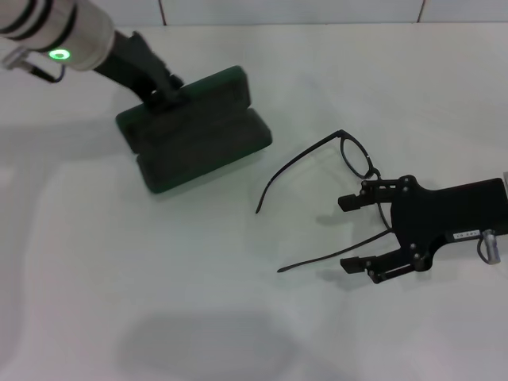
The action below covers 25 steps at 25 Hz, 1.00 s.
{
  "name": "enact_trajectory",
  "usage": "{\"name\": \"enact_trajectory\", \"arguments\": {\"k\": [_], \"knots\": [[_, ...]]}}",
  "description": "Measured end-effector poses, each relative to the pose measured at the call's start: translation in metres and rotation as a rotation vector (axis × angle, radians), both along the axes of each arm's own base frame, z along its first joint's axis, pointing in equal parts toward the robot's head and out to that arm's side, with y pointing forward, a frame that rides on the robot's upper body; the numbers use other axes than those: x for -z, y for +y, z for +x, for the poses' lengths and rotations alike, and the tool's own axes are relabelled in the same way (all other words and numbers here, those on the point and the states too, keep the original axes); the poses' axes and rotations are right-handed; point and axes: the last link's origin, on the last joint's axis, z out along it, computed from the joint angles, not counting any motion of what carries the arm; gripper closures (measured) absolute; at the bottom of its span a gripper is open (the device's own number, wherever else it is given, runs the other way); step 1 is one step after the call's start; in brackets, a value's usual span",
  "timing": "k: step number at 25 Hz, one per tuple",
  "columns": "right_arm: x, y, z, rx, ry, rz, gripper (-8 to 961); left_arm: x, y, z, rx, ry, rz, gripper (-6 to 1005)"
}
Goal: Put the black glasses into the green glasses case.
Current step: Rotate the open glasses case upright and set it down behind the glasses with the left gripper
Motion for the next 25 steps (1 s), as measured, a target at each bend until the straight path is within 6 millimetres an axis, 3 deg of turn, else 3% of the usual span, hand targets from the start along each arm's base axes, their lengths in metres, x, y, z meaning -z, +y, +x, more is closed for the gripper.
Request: {"name": "enact_trajectory", "arguments": {"k": [9,25], "knots": [[0.001,-0.002,0.002,0.007,0.003,-0.008,96,0.034,0.009,0.015,0.238,0.067,0.021,817],[0.001,-0.002,0.002,0.007,0.003,-0.008,96,0.061,0.000,0.019,0.353,0.067,-0.059,820]]}}
